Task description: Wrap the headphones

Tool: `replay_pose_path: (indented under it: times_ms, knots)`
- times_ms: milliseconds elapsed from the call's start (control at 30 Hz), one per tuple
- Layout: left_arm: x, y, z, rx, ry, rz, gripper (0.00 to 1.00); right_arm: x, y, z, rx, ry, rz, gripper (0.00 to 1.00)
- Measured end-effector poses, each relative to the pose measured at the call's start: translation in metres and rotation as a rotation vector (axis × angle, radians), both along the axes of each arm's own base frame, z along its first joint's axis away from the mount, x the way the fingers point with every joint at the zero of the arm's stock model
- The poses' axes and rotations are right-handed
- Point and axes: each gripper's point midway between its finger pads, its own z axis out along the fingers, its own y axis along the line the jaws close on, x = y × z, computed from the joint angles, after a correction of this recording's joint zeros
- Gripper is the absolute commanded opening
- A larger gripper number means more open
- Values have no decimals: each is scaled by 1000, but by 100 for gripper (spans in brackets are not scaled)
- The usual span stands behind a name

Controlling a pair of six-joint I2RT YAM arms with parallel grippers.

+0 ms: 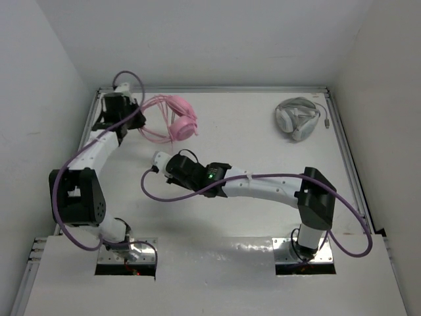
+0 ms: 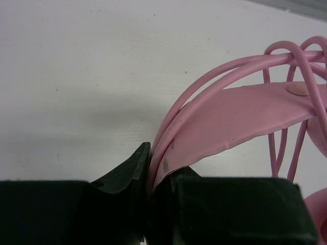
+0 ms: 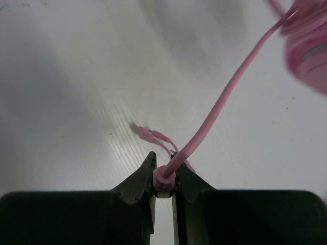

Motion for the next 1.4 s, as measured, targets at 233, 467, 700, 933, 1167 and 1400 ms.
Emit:
replay_pose_path:
  times_ms: [233, 467, 700, 933, 1167, 1400]
  knots:
    - [-16, -38, -29, 422, -41, -130, 0, -3, -24, 11, -84, 17, -64, 0]
    - [-13, -37, -23, 756, -127, -187, 0, -5, -46, 33, -93, 26, -154, 0]
    - [-34, -82, -42, 883, -159, -417, 0, 2, -67, 54, -105, -44, -225, 0]
    - [-42, -108, -32, 795, -196, -521, 0, 37, -77, 71, -86, -173, -277, 0]
    - [-60, -128, -37, 693, -144, -621, 0, 80, -71, 79, 39, -193, -194, 0]
    - [-53, -137, -15, 608, -164, -565, 0, 156, -107, 77, -38, -224, -241, 0]
